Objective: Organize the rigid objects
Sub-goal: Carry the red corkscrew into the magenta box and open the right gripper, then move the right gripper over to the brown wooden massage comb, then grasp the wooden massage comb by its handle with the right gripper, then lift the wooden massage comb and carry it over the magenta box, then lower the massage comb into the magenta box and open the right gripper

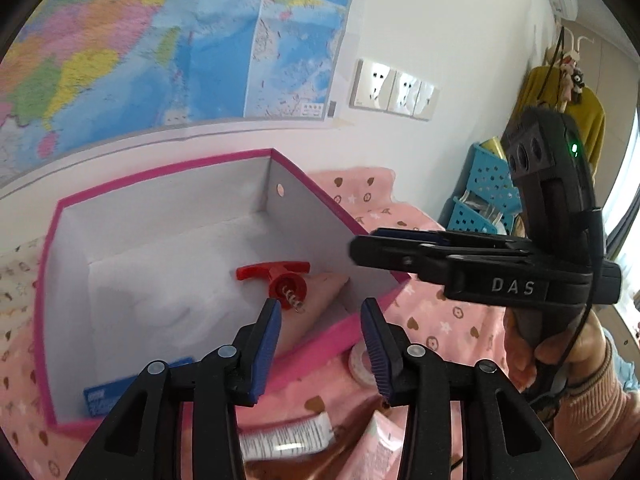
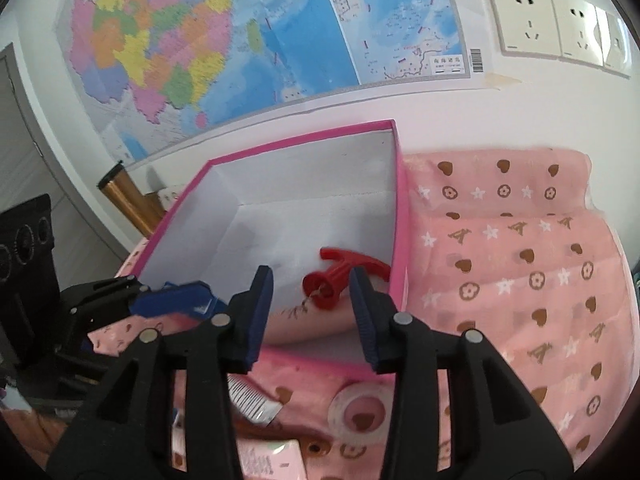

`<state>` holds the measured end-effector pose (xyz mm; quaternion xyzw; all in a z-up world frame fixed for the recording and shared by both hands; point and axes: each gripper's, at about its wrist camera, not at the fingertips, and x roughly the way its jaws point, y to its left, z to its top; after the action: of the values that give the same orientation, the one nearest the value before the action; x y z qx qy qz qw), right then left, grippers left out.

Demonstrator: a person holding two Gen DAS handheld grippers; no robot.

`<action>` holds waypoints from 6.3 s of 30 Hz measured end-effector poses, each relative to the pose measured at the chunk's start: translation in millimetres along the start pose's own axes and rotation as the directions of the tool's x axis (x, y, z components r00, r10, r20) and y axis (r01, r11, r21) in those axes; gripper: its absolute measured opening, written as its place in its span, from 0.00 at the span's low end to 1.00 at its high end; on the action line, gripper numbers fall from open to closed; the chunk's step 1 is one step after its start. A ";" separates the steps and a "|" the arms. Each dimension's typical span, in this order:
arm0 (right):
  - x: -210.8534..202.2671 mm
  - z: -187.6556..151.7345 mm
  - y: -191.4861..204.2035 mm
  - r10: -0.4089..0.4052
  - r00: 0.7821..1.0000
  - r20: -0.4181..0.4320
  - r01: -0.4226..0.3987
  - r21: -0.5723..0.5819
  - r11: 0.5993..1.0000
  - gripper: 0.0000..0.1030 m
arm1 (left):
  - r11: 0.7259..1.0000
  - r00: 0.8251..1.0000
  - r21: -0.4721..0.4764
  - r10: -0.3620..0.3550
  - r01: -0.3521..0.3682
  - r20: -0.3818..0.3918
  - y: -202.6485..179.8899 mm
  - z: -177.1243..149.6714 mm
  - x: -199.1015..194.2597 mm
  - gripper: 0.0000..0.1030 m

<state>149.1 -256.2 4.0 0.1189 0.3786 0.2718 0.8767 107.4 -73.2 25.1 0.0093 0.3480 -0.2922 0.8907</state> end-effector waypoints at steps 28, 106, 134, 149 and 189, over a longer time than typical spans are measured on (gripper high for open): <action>9.5 -125.1 0.0 0.135 0.963 -0.234 -0.122 0.070 0.990 0.42 | 0.998 0.982 -0.047 -0.059 0.052 -0.182 -20.7 -113.5 -7.2 0.41; 47.7 -96.8 0.6 0.318 0.942 -0.105 -0.302 0.143 0.943 0.34 | 0.973 0.975 -0.206 0.063 -0.108 -0.213 21.4 -134.5 9.0 0.30; -3.1 -70.2 28.2 0.479 0.878 0.030 -0.476 0.177 0.861 0.18 | 0.968 0.992 -0.240 0.048 -0.075 -0.116 11.5 -109.2 -16.2 0.30; -27.8 -1.9 17.8 0.474 0.862 0.183 -0.500 0.145 0.854 0.18 | 0.989 0.993 -0.089 0.121 -0.121 -0.002 17.3 -13.6 -31.4 0.30; -25.7 -29.3 -19.0 0.082 0.996 0.045 -0.087 0.134 0.987 0.39 | 0.991 0.992 -0.047 0.123 -0.122 0.022 11.4 -28.5 -33.3 0.41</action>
<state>120.6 -286.3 -8.6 0.1995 0.3737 0.2798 0.8615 76.4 -40.4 22.2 0.0065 0.3424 -0.2292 0.9111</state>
